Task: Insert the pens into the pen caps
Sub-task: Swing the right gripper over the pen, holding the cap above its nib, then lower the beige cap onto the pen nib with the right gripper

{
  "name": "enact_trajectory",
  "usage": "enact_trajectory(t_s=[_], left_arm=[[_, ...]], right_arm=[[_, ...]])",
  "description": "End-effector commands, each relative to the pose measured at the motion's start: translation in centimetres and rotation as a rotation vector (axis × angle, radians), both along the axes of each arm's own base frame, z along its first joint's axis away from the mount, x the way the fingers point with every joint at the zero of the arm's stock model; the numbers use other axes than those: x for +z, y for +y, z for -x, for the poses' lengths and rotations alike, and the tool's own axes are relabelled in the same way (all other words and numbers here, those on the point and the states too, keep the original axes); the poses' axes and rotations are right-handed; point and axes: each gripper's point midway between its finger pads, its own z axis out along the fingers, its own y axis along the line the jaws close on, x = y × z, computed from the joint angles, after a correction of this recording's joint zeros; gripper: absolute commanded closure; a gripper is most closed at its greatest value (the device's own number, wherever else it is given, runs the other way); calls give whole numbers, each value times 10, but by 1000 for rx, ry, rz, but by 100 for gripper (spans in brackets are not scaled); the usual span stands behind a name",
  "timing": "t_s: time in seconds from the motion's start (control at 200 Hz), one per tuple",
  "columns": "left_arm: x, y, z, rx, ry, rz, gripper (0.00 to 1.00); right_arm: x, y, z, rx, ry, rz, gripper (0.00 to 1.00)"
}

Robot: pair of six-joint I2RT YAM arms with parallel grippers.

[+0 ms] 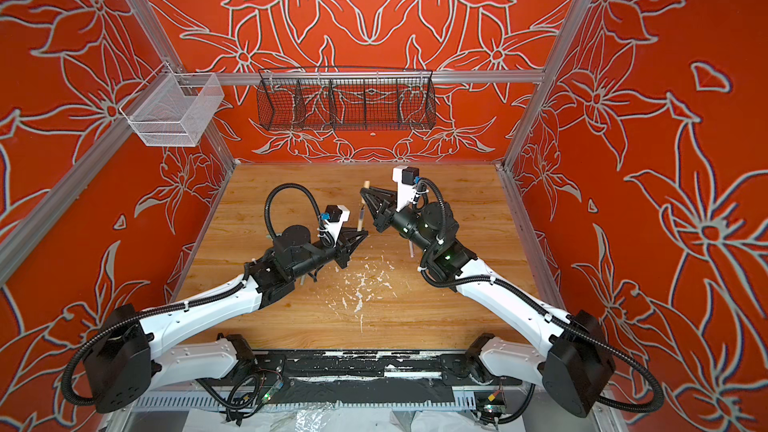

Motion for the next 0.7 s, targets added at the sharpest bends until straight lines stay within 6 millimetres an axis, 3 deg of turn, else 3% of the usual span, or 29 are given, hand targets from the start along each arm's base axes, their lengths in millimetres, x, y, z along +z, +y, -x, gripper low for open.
enact_trajectory(t_s=[0.0, 0.696], left_arm=[[21, -4, 2, -14, -41, 29, 100], [23, -1, 3, -5, -47, 36, 100]], right_arm=[[-2, 0, 1, -3, -2, -12, 84], [-23, 3, 3, 28, 62, -28, 83]])
